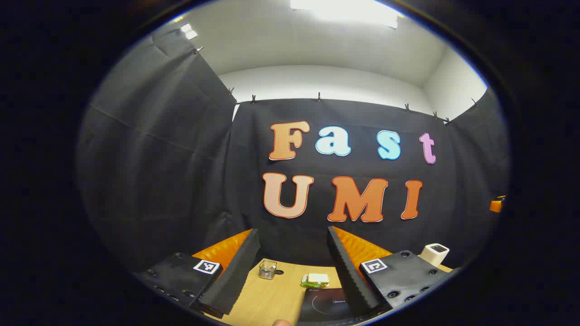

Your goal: First push the handle of the pot to place it horizontally, then grasp the pot with both hands and set it on the induction cooktop.

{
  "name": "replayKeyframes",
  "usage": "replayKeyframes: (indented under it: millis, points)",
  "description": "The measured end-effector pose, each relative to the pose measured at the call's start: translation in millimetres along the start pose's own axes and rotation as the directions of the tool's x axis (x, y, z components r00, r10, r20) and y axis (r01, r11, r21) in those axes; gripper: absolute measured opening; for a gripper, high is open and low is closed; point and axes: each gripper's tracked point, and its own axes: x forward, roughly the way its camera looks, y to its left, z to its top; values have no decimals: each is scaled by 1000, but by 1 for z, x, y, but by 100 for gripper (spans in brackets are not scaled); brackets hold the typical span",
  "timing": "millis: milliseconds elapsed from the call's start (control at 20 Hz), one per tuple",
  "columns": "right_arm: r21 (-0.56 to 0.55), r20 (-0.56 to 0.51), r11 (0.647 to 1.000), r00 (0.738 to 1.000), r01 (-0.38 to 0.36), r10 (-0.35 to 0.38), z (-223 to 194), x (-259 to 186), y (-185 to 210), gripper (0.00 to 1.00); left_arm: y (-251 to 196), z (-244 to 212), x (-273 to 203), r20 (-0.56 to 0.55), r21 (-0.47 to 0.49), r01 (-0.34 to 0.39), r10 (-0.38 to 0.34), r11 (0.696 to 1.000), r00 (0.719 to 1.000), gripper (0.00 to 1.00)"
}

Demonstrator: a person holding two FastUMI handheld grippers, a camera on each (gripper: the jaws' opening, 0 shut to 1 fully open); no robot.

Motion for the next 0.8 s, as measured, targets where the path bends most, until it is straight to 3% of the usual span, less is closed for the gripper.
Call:
replayKeyframes:
  millis: [100, 150, 200, 800]
  points:
    - [4, -21, 1000, 1000, -12, 12, -5, 2, 3, 95, -4, -2, 1, -6, -5, -1, 1, 1000, 1000, 97]
    - [3, -24, 1000, 999, -24, 24, -6, 2, 7, 100, -5, -4, 1, -11, -11, 6, -6, 1000, 1000, 98]
    - [1, -25, 1000, 999, -31, 31, -6, 3, 10, 95, -6, -5, 2, -15, -15, 9, -9, 1000, 1000, 99]
    - [-16, -16, 999, 999, -33, 33, -8, 4, 16, 94, 3, -9, 1, -35, -2, -2, 2, 1000, 999, 98]
